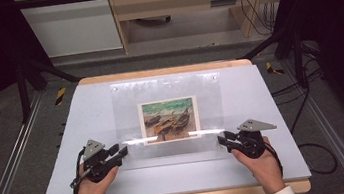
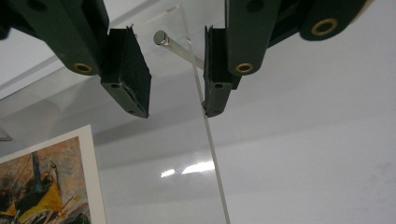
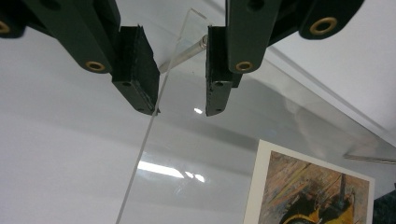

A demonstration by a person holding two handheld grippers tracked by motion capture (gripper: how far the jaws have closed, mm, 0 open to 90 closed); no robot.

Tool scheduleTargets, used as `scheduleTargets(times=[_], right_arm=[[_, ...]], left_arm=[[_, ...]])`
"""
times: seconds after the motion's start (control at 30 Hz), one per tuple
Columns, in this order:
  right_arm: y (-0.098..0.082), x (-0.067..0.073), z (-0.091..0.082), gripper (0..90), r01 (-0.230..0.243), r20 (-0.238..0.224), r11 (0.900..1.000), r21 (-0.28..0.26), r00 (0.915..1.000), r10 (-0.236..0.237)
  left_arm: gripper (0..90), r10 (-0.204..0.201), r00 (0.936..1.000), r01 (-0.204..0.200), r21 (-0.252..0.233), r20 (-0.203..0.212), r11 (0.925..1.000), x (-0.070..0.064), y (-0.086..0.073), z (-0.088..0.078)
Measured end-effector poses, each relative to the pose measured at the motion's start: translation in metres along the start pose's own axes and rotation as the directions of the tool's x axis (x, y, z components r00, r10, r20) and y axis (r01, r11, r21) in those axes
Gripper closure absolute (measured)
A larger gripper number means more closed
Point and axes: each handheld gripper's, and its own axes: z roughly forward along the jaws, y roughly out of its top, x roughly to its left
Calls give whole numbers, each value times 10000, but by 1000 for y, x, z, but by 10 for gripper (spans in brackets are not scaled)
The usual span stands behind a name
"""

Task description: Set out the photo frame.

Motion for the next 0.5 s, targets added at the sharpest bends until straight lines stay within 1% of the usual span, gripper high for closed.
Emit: scheduleTargets(times=[0.3, 0.5], right_arm=[[-2, 1, -2, 673, 77, 31, 10000, -4, 10000, -77], [-3, 3, -3, 681, 116, 158, 9999, -2, 9998, -116]], left_arm=[[638, 103, 9999, -102, 69, -35, 9999, -1, -1, -2], [644, 160, 9998, -158, 104, -130, 9998, -3, -3, -3]])
